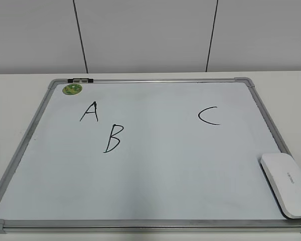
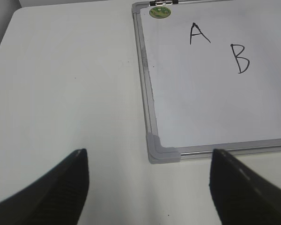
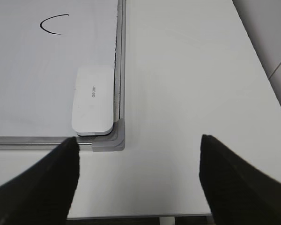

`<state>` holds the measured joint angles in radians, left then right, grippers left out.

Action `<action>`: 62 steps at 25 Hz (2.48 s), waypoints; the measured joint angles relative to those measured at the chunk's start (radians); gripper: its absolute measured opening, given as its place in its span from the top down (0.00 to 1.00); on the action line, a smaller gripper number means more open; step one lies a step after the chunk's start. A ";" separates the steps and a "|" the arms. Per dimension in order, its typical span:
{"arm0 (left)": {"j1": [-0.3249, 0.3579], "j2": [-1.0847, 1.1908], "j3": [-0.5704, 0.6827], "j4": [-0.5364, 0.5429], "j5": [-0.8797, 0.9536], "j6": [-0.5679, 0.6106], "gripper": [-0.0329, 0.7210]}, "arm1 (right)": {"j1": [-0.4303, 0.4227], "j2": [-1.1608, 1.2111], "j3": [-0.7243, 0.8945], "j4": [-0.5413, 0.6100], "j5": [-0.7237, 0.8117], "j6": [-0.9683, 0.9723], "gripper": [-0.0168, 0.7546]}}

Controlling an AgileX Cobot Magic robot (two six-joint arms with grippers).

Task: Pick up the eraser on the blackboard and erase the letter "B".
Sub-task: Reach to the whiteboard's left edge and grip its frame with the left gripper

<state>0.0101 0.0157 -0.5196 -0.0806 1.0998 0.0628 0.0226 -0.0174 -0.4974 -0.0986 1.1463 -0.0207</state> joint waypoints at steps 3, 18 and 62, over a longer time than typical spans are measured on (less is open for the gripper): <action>0.000 0.000 0.000 0.000 0.000 0.000 0.16 | 0.000 0.000 0.000 0.000 0.000 0.000 0.21; 0.000 0.000 0.000 -0.005 0.000 0.000 0.18 | 0.000 0.000 0.000 0.000 0.000 0.000 0.21; 0.000 1.539 -0.598 -0.093 -0.303 0.100 0.22 | 0.000 0.000 0.000 0.000 0.000 0.000 0.21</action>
<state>0.0101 1.5544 -1.1174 -0.1738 0.7971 0.1633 0.0226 -0.0174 -0.4974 -0.0986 1.1463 -0.0207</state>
